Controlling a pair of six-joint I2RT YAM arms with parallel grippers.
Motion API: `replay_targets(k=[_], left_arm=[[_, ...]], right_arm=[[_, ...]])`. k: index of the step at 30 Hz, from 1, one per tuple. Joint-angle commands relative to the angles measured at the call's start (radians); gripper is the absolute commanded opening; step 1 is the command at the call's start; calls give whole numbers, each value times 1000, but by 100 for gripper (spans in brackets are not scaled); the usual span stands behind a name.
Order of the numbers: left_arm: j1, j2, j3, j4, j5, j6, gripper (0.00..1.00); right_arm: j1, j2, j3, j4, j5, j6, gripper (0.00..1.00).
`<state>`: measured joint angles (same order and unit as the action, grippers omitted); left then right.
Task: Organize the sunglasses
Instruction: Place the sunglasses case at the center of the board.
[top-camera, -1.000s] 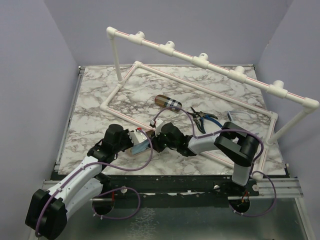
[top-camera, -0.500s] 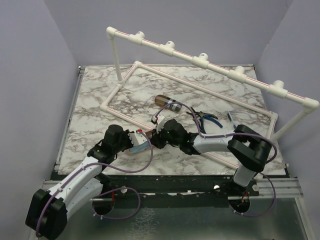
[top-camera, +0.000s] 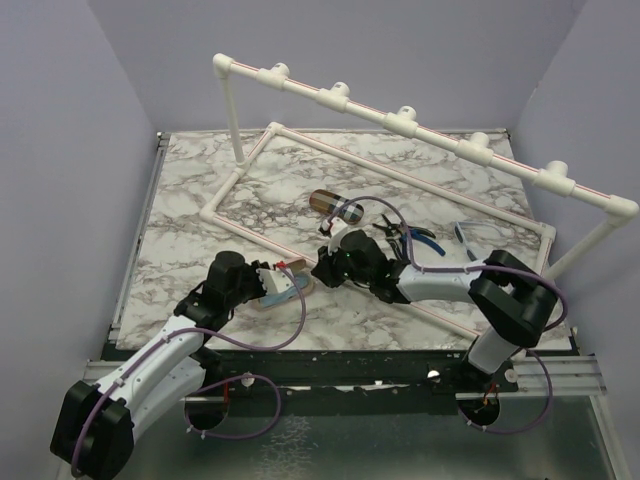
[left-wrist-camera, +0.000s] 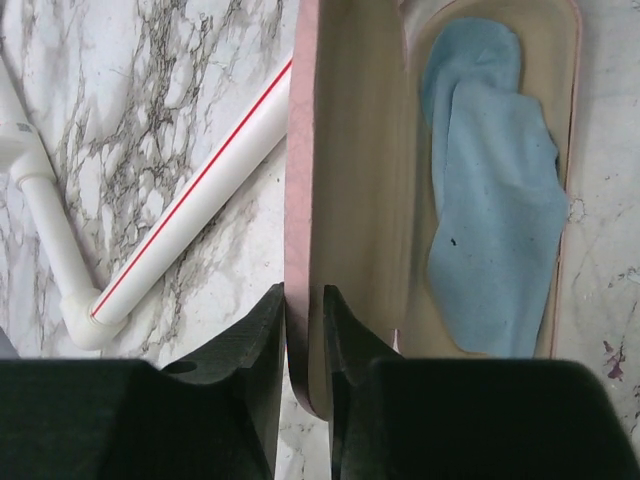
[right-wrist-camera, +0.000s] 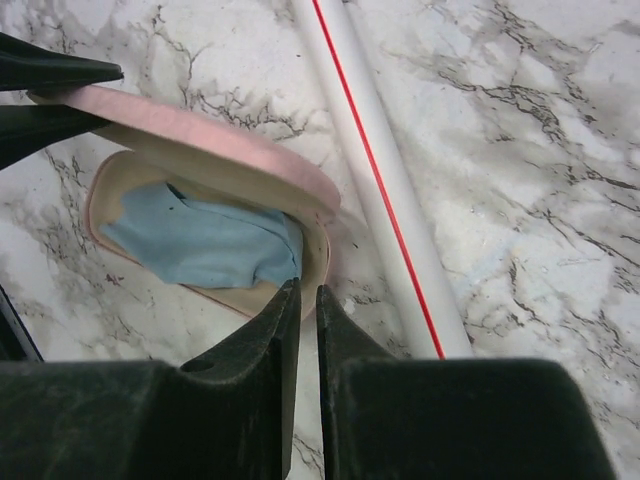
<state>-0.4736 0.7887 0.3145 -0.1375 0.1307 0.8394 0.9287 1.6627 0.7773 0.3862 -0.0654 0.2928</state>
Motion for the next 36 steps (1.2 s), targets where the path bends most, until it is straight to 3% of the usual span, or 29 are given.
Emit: replay_targets(k=[1,6,14,20,27,31,36], left_arm=[[-2,-12,1,-22,25,19,25],[-2,-24,6,-36,34,21,35],[-2,-29,22,-51,38,27,39],[-2,-46,76,-96,45,3,49],[-2,-28,173,-303,204,-114,64],[-2,-3,177,-317,259,-161,69],[-2,10,185,-312,240,-174,73]], right_arm=[[-18,-73,-23,-52,62,12,17],[-38,-132,-44,-105,109,-4,18],[-87,-232,-76,-171,165,-12,19],[-92,-235,-61,-215,136,-39,22],[-93,-225,-44,-204,72,-68,27],[-92,-217,-31,-207,25,-84,30],[-101,-290,-39,-303,220,-51,44]])
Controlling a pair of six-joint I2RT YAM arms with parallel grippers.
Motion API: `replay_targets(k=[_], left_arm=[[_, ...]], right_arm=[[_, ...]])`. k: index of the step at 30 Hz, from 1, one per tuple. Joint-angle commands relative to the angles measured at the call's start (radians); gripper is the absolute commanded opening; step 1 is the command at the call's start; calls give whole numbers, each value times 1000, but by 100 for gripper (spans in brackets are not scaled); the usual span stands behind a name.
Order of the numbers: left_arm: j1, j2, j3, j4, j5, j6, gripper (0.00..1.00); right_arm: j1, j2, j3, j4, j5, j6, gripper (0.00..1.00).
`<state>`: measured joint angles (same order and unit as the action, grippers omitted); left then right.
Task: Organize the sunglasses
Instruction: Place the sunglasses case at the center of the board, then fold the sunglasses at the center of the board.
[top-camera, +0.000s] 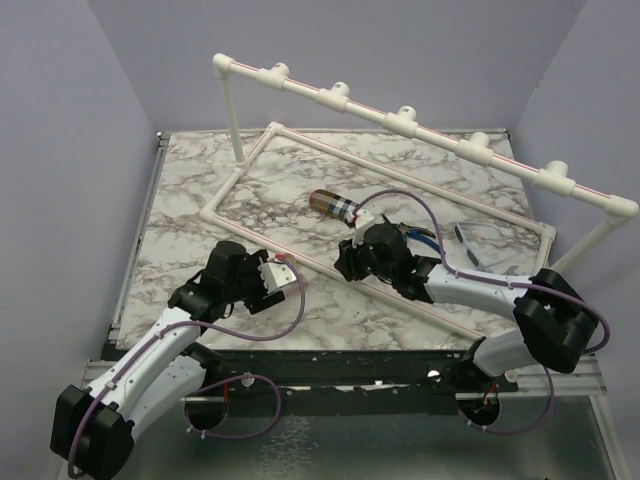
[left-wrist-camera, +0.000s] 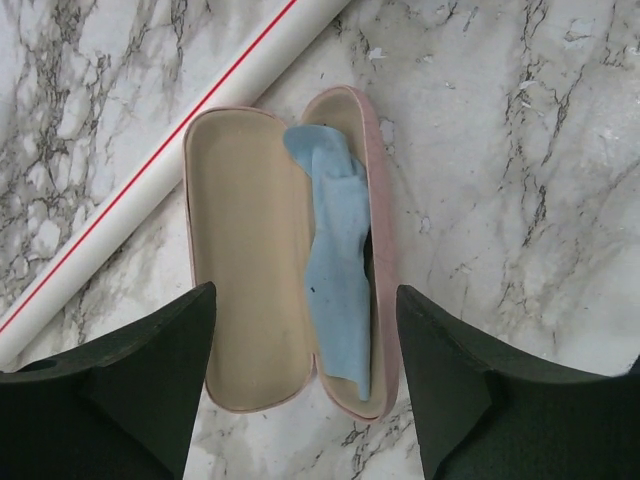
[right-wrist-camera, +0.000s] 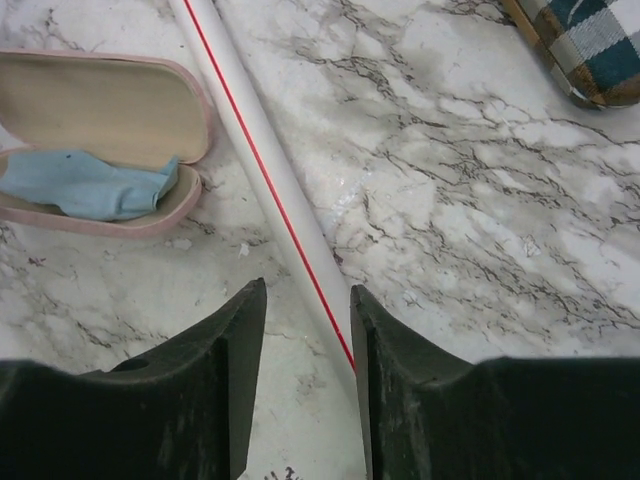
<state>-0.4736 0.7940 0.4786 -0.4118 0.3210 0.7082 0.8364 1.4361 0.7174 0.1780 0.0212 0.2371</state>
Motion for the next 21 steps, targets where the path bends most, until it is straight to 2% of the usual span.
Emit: replay_targets(k=[1,4,7,8,9,15,21], left_arm=[[-2,2,23,-31,51,-51,75],[-2,-14,22,21,51,-110,82],[-2,-47,8,90,41,-188,92],[-2,-60,2,116,34,-216,95],[-1,-71,-4,137,25,-246,97],[0,-104,-17,184,37,-302,99],[0,-126,-22,181,2,-298,99]], right_arm=[[-24,-83,27,-141,191,11,47],[-136,-129,54,-324,339,27,60],[-299,-169,40,-423,393,18,73],[-351,-179,32,-440,395,7,89],[-400,-183,25,-449,400,-2,98],[-593,-83,51,-452,357,-128,100],[-674,57,112,-489,380,-222,96]])
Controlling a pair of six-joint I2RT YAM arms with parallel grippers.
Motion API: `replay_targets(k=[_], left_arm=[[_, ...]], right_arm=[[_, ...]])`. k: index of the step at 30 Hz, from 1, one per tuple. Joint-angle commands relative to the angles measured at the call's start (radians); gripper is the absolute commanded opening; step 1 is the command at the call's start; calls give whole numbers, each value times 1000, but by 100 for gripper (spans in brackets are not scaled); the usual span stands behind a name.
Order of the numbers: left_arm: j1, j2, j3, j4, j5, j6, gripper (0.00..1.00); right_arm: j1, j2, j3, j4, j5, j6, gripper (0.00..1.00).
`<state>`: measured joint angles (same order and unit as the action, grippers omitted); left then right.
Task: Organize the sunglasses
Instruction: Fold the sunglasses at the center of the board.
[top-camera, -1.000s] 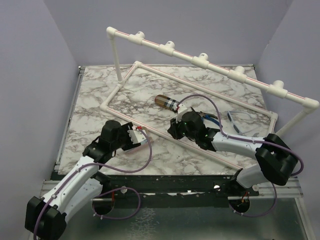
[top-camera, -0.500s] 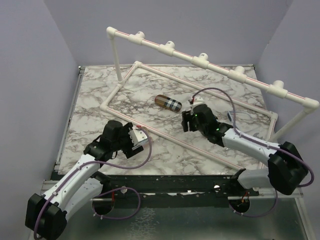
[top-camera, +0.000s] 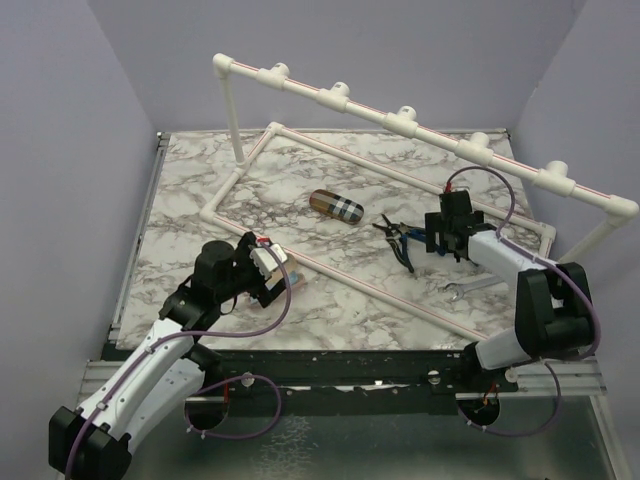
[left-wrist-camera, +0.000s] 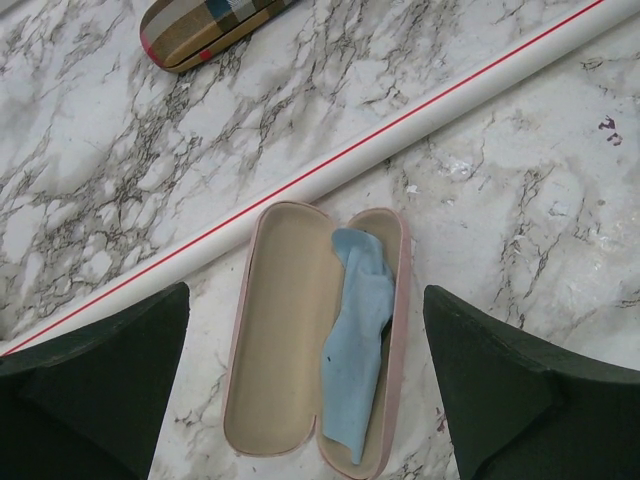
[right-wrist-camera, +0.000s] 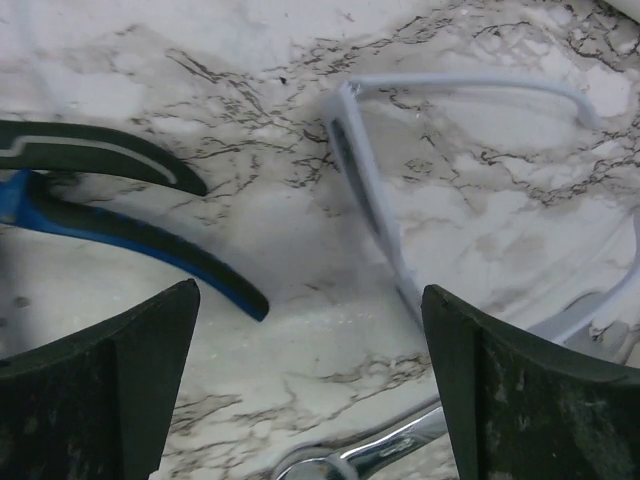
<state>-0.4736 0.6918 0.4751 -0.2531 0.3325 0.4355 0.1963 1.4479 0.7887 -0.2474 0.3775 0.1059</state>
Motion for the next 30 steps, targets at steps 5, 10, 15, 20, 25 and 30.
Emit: replay_targets(k=[5,10,15,20,25,30], left_arm=[[0,-31,-24,23,1,-21,99],[0,-29,-29,25,2,-17,99],[1,-32,-32,26,0,-17,99],[2,-31,-35,29,2,-15,99],[4,-29,-35,31,3,-17,99],[6,-33,-38,34,8,-15,99]], right_arm=[[-97,89,42,-3,-23,-152,91],[-106,151,66,3,-43,-186,89],[-126,184,69,31,-79,-204,80],[-132,170,77,17,-120,-202,69],[-146,114,82,-21,-86,-167,72],[-188,94,77,-72,-45,-135,71]])
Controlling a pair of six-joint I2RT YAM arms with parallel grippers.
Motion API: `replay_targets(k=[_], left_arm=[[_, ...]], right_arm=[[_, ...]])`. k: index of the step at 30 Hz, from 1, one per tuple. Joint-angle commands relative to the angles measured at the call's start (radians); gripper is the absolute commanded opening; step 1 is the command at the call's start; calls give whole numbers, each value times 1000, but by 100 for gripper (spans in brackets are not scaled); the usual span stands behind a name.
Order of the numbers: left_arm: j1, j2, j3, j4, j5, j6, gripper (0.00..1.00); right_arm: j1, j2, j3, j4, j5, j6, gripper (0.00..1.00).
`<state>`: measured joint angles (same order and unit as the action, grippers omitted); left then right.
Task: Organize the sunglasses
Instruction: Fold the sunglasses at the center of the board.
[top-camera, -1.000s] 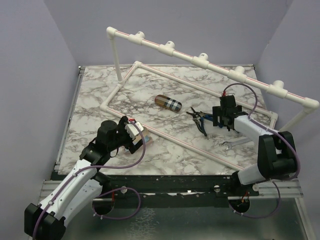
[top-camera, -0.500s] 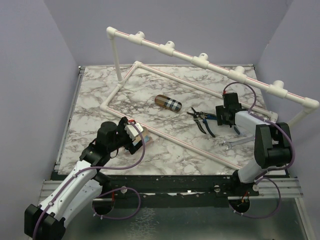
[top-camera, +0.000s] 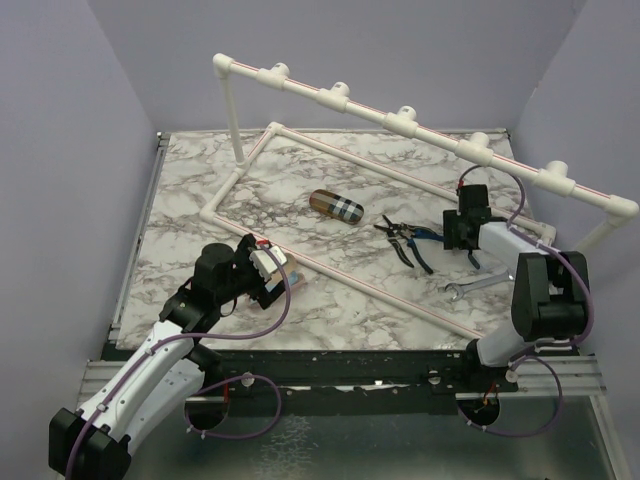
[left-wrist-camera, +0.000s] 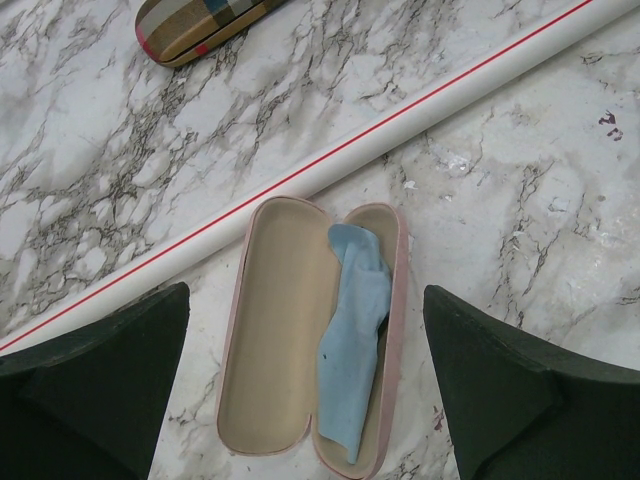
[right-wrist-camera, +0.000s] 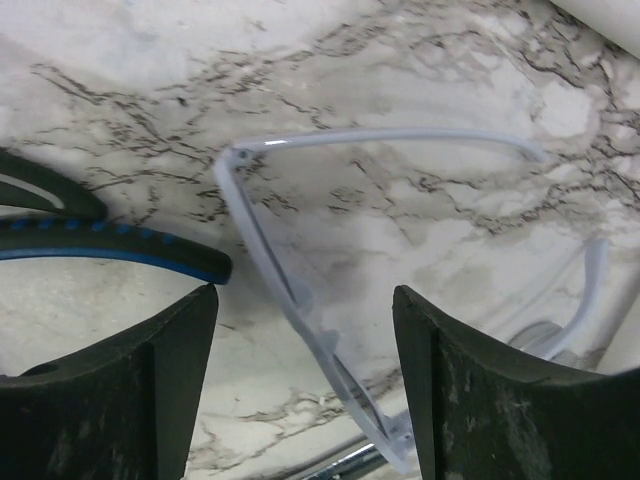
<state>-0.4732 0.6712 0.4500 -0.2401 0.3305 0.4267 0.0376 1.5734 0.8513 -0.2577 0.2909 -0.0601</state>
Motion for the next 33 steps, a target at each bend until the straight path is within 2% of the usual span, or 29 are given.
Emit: replay_targets(k=[1,7,9,13,15,22,29,33], left_arm=[[5,-14,-13,20,11,-5,99],[7,-21,-16,21,11,-2,99],[8,-25,-17,22,11,0,99],[8,-25,-19,21,10,0,99],[8,-23,-18,21,10,0,99],[10,-20,-17,23,17,-2,99],[10,-32,-4,22,17,-4,99],[10,-47,26,15,26,-34,98]], right_arm=[[-30,-30,12,-67,43,34,71],[-30,56,38,-99,24,11,70],[-30,80,42,-84,3,-3,67],[-30,96,50,-71,-25,-23,38],[-30,94,54,-86,-29,-31,28],[-30,41,70,-166,-107,-31,8],[-2,-124,85,-253,-192,8,0],[157,-238,88,-304,-203,-37,1]])
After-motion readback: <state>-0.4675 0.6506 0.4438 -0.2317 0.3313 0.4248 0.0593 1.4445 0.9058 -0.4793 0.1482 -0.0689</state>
